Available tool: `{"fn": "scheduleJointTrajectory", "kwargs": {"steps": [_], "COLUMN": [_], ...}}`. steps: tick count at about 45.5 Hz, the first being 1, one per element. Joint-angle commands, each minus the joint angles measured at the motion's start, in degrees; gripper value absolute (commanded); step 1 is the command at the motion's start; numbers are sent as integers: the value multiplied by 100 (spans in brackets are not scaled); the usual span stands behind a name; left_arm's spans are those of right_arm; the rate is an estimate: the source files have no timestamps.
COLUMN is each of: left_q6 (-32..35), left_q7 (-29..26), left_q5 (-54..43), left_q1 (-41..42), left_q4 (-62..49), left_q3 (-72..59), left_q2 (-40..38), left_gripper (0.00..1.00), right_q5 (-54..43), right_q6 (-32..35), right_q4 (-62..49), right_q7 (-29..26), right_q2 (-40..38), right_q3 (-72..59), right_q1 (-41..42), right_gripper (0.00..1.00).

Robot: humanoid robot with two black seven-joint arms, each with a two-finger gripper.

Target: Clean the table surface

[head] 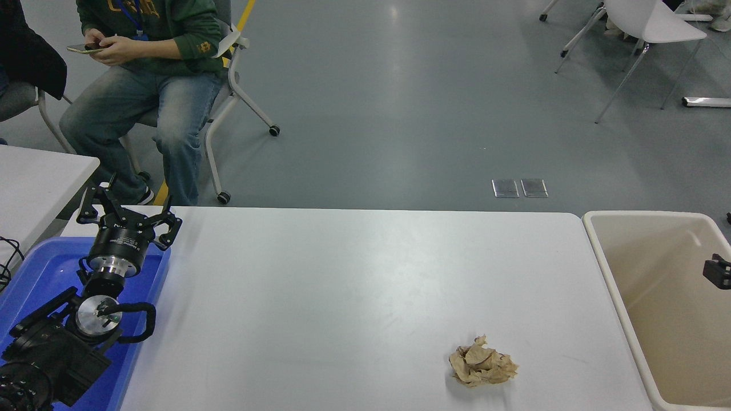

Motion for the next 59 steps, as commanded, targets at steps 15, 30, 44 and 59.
{"fn": "scheduleJointTrajectory", "kwargs": {"steps": [15, 30, 44, 59], "left_q6": [0, 0, 0, 0], "left_q7": [-1, -1, -1, -1], "left_q5": [0, 0, 0, 0], "left_q1": [6, -2, -2, 6], "left_q4": [0, 0, 0, 0], "left_q3": [0, 0, 0, 0], "left_q2": [0, 0, 0, -8], "left_gripper": [100, 100, 100, 100], "right_q5": [561, 569, 911, 1993], "right_q6": [75, 804, 2069, 3054], "right_q4": [2490, 4389, 5189, 5014], "right_q7": [28, -24, -51, -7], "right_q2": [-994, -1275, -1082, -318], "right_q3": [3461, 7215, 8245, 8166], "right_q1": [733, -40, -673, -717], "right_gripper": [100, 100, 100, 100]}}
